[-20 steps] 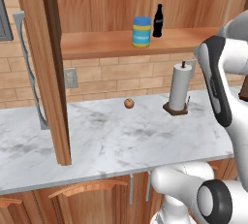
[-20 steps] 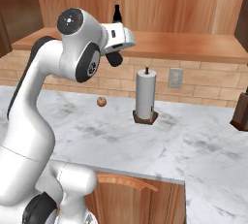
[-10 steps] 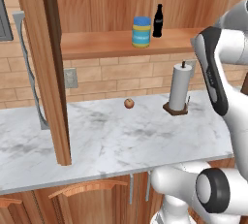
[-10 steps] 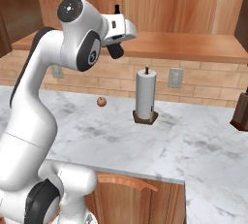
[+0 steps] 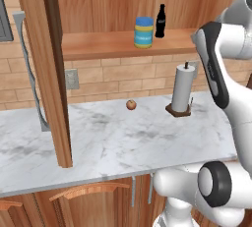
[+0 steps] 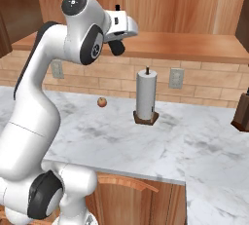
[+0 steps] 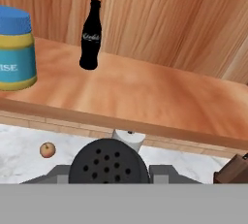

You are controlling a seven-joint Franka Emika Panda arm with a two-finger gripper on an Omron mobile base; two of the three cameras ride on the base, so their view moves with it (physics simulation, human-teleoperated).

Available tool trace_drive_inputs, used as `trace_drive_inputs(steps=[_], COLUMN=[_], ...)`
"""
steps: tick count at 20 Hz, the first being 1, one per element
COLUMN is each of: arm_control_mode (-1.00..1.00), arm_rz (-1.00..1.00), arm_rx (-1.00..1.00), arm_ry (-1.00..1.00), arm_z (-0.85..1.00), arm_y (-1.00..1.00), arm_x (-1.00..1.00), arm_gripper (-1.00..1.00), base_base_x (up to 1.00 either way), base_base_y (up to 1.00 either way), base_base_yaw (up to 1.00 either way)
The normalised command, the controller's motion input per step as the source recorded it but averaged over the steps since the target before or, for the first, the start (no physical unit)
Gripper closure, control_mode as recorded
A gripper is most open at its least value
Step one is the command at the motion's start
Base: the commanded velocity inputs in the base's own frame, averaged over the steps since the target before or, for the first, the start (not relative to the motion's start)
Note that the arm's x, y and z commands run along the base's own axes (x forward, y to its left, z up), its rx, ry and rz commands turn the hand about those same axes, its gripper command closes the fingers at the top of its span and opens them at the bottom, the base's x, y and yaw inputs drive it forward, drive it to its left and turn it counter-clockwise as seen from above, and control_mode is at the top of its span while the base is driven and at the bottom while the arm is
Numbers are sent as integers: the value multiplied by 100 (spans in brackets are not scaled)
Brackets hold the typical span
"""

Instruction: Pick the shaker and mayonnaise from the counter and place them in the cabinet.

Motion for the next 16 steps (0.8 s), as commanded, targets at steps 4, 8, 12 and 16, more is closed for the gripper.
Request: trace_drive_inputs(steps=[4,8,12,16], arm_control_mode=[-100,-100,-100,-100], arm_rz=[0,0,0,0], arm_rx=[0,0,0,0], arm_ry=[0,0,0,0], arm_z=[-12,-28,-20,-3], arm_y=[0,0,0,-3], arm_x=[21,18,19,23], arm_gripper=[100,100,100,100], base_base_x=[0,0,0,0], base_base_y=[0,0,0,0], base_base_yaw=[0,0,0,0])
